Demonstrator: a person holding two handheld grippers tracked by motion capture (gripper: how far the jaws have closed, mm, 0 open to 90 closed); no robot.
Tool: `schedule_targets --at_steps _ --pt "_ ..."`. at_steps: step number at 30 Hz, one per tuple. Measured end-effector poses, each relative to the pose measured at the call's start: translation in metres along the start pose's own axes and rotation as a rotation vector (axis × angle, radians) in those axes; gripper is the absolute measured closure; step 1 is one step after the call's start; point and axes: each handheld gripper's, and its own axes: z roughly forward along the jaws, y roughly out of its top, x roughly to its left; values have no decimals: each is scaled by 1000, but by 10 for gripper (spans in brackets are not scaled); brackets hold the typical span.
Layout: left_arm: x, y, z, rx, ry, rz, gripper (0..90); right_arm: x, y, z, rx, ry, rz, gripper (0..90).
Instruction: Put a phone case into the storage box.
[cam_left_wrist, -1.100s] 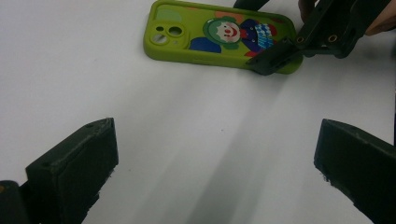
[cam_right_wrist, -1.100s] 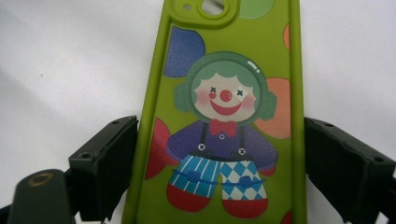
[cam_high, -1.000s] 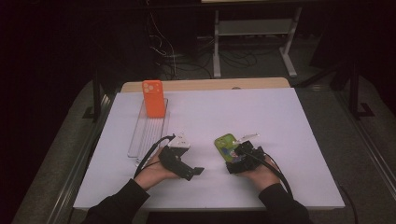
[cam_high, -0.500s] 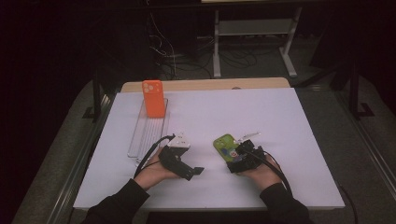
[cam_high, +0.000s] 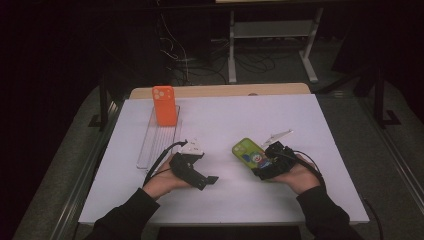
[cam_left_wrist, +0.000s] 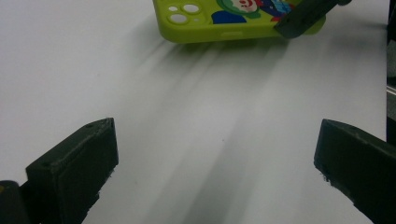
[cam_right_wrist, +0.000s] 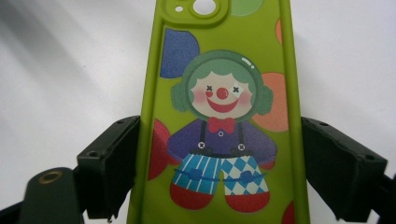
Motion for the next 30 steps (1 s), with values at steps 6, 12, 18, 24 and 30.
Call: schedule_targets --at_steps 6,12,18,24,30 --pt "3 14 -5 -19 -21 37 0 -15 4 -15 -25 41 -64 152" --pt "8 28 -11 -38 -50 87 0 -24 7 -22 -28 116 -151 152" --pt "14 50 -16 -66 -97 174 0 -24 17 -24 -19 186 -248 152" --pt "20 59 -16 -82 -124 230 0 -22 27 -16 0 241 -347 152" --pt "17 55 -12 -43 -159 260 0 -10 35 -5 8 322 -409 152"
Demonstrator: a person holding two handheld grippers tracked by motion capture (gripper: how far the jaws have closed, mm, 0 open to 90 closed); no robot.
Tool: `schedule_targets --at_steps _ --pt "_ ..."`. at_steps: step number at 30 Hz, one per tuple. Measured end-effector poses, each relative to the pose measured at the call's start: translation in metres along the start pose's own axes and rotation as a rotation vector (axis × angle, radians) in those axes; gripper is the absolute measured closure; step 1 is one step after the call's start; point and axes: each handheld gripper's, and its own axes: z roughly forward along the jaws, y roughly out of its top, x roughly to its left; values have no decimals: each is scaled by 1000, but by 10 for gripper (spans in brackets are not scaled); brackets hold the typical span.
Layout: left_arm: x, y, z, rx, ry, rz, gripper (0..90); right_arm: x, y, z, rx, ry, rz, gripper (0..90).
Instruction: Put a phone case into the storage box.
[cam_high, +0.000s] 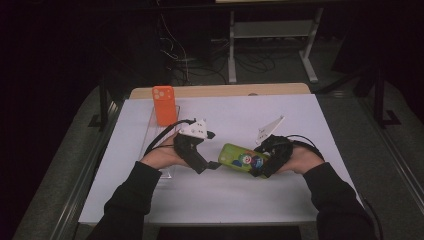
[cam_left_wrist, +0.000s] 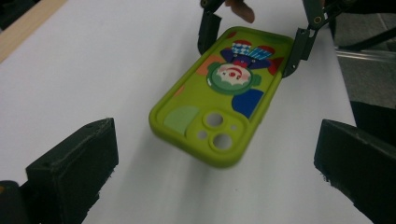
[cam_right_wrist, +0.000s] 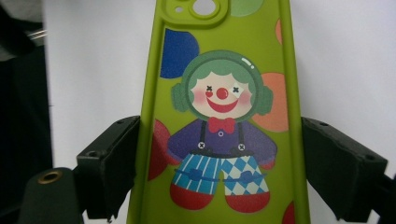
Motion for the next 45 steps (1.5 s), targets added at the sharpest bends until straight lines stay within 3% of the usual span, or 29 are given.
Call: schedule_targets --at_steps 7,9,16,25,30,33,36,37,38,40,45 --pt "-5 0 5 32 -83 28 0 14 6 10 17 70 -58 151" --pt "-8 0 7 38 -109 33 0 17 8 12 12 82 -96 151" --pt "-15 -2 22 117 -159 76 0 27 14 17 23 102 -130 151" --pt "-23 -4 39 193 -176 107 0 35 21 17 15 98 -176 151" --pt "-26 -3 43 205 -194 122 0 39 23 17 16 100 -192 151" --pt "-27 -4 46 223 -185 129 74 41 23 15 37 97 -172 151" --pt "-26 -4 47 225 -190 130 95 40 24 15 9 90 -205 151" --pt "-26 -4 47 223 -186 133 101 40 24 15 10 83 -206 151" --pt "-26 -4 46 223 -187 137 115 41 23 13 28 87 -178 151" --pt "-25 -4 46 216 -193 141 120 39 24 14 5 91 -205 151" --pt "-26 -3 45 212 -197 147 135 39 24 12 5 91 -207 149"
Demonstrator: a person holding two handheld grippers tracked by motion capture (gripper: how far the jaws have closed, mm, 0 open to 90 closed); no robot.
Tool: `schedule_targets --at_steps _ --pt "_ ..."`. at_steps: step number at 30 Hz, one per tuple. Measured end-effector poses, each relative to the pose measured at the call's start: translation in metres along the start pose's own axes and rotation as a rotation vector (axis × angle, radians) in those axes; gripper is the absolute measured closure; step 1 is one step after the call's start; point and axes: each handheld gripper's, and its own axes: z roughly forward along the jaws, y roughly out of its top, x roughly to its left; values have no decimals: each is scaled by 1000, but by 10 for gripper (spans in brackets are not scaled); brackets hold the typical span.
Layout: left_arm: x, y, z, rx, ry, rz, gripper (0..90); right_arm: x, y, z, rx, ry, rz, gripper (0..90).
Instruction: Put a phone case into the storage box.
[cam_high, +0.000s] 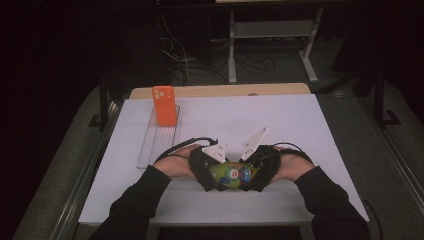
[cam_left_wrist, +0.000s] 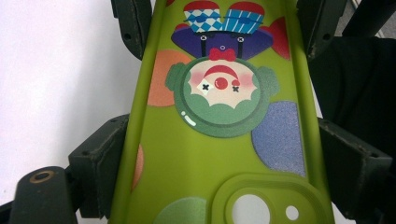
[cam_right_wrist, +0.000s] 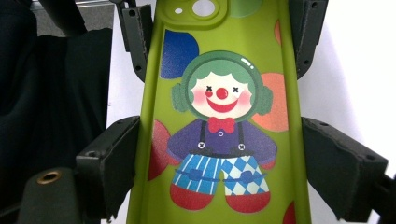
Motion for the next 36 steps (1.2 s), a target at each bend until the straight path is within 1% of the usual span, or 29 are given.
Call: schedule_targets --at_steps 1,2,3,4,5,6,7,8,9,10,11,13,15,17,19,21,23,24,25,26,27,28,29,30,31,32,33,35,36 --pt "0 0 0 -2 -5 -6 139 0 0 -1 -1 2 2 148" --pt "1 0 0 2 -9 -4 142 0 0 -1 -6 3 2 147" --pt "2 0 -1 17 -9 10 144 0 -1 -1 -5 7 10 146" --pt "2 0 -1 16 -15 6 146 2 -1 -2 7 13 40 145" --pt "2 0 -2 17 -17 10 147 2 -1 -1 2 19 43 144" --pt "2 0 -2 13 -20 0 149 2 -1 -1 1 17 47 139" --pt "2 0 -3 14 -20 -3 150 3 -2 -1 6 16 59 113" --pt "1 -1 -3 1 -19 -21 150 3 -2 0 13 25 57 65" --pt "1 -1 -3 3 -17 -27 150 1 -3 1 4 38 60 14" --pt "2 -1 -4 4 -8 -29 151 -1 -4 2 -19 42 55 0" --pt "2 -2 -4 2 -3 -33 151 -1 -5 0 -26 37 65 0" --pt "4 -2 -6 -3 4 -59 150 -3 -8 -5 -28 24 99 0" --pt "5 -4 -6 0 21 -73 150 -5 -11 -10 -65 -19 97 0" --pt "5 -6 -6 1 38 -90 150 -7 -14 -14 -89 -37 124 0" --pt "5 -8 -6 6 62 -108 150 -8 -18 -18 -104 -69 150 0" --pt "6 -9 -8 9 97 -127 150 -8 -22 -21 -111 -104 180 0" --pt "5 -10 -10 -1 112 -152 150 -8 -27 -22 -136 -136 210 0" --pt "5 -10 -11 -2 122 -164 150 -8 -29 -23 -143 -156 238 0" --pt "5 -10 -10 4 136 -184 150 -6 -29 -22 -145 -163 286 0" --pt "4 -10 -10 11 155 -190 150 -6 -31 -21 -147 -177 306 0" --pt "5 -10 -10 18 164 -207 150 -4 -32 -20 -152 -187 351 0" --pt "5 -11 -10 18 176 -218 150 -4 -33 -19 -161 -210 361 0" --pt "5 -11 -9 14 188 -238 150 -4 -35 -18 -175 -223 379 0" --pt "5 -12 -9 20 198 -252 150 -3 -36 -16 -183 -240 397 0" --pt "6 -12 -8 24 212 -264 150 -2 -37 -14 -179 -251 416 0" --pt "6 -13 -7 26 219 -284 150 -1 -39 -12 -170 -264 417 0" --pt "8 -13 -7 33 227 -286 150 0 -40 -10 -161 -283 429 0" --pt "9 -14 -7 24 242 -320 150 3 -42 -7 -177 -291 463 0" --pt "9 -15 -7 39 251 -327 150 4 -43 -6 -173 -299 467 0"
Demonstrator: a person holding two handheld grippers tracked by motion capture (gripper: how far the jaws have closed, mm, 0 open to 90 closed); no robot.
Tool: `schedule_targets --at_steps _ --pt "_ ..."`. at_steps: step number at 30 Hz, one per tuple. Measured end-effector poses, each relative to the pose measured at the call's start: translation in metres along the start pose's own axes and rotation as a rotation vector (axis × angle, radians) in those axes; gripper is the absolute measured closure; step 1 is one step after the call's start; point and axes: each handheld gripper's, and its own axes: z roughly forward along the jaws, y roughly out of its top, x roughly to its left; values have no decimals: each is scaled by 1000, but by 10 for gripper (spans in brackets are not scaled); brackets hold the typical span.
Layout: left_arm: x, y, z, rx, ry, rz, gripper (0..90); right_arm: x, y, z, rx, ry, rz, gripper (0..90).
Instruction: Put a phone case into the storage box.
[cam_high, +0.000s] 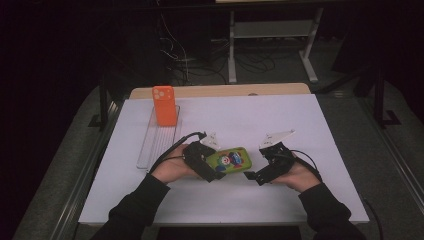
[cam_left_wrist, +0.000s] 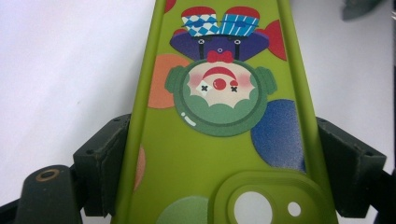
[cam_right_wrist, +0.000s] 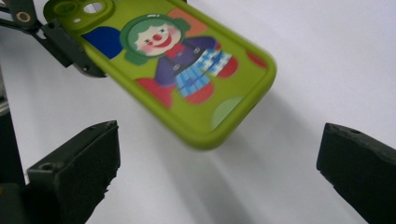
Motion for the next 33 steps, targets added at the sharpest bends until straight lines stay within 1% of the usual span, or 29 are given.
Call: schedule_targets --at_steps 1,2,3,5,6,7,8,9,10,12,14,15,16,17,19,20,22,23,24,25,26,27,28,29,30,31,33 --pt "0 0 1 -12 8 -23 150 1 -2 1 0 -17 6 0" --pt "1 0 1 -14 6 -30 150 3 -3 2 -1 -24 10 0" --pt "1 1 1 -10 9 -26 150 4 -5 3 -10 -31 21 0" --pt "1 1 0 -14 28 -34 150 5 -9 4 -32 -30 50 0" --pt "0 2 0 -18 34 -42 150 7 -11 4 -51 -40 58 0" --pt "2 2 -2 -4 45 -29 150 7 -13 5 -66 -51 59 0" --pt "0 3 -1 -23 57 -56 150 8 -14 5 -71 -57 69 0" --pt "1 3 -3 -8 66 -46 151 7 -16 6 -75 -56 74 0" --pt "1 4 -3 -21 76 -69 151 7 -17 7 -73 -62 80 0" --pt "1 4 -5 -23 88 -74 151 4 -19 8 -87 -91 79 0" --pt "0 4 -4 -36 92 -91 151 4 -21 9 -108 -95 111 0" --pt "0 5 -4 -46 92 -100 151 4 -21 9 -109 -102 111 0" --pt "1 5 -5 -35 87 -86 151 4 -21 10 -110 -109 109 0" --pt "2 5 -6 -33 89 -80 151 5 -21 10 -113 -118 109 0" --pt "3 5 -8 -38 93 -91 151 5 -21 12 -116 -140 87 0" --pt "3 5 -8 -36 94 -89 152 6 -21 12 -121 -145 88 0" --pt "4 5 -8 -39 96 -93 152 7 -20 12 -120 -166 54 0" --pt "4 4 -8 -51 95 -102 152 8 -20 12 -118 -170 53 0" --pt "4 4 -8 -53 88 -107 152 9 -20 12 -114 -176 45 0" --pt "4 4 -8 -54 91 -109 152 9 -20 12 -121 -187 32 0" --pt "4 4 -9 -54 92 -109 152 10 -20 12 -118 -188 36 0" --pt "4 4 -9 -56 94 -106 152 11 -20 12 -112 -197 27 0" --pt "4 5 -9 -52 91 -102 152 12 -20 12 -117 -205 14 0" --pt "4 5 -8 -62 90 -113 152 14 -20 12 -110 -216 -3 0" --pt "4 5 -8 -61 95 -114 152 14 -20 12 -105 -229 -28 0" --pt "4 5 -8 -60 95 -118 152 14 -20 12 -96 -250 -64 0" --pt "4 4 -9 -60 94 -118 152 16 -20 12 -101 -274 -95 0"
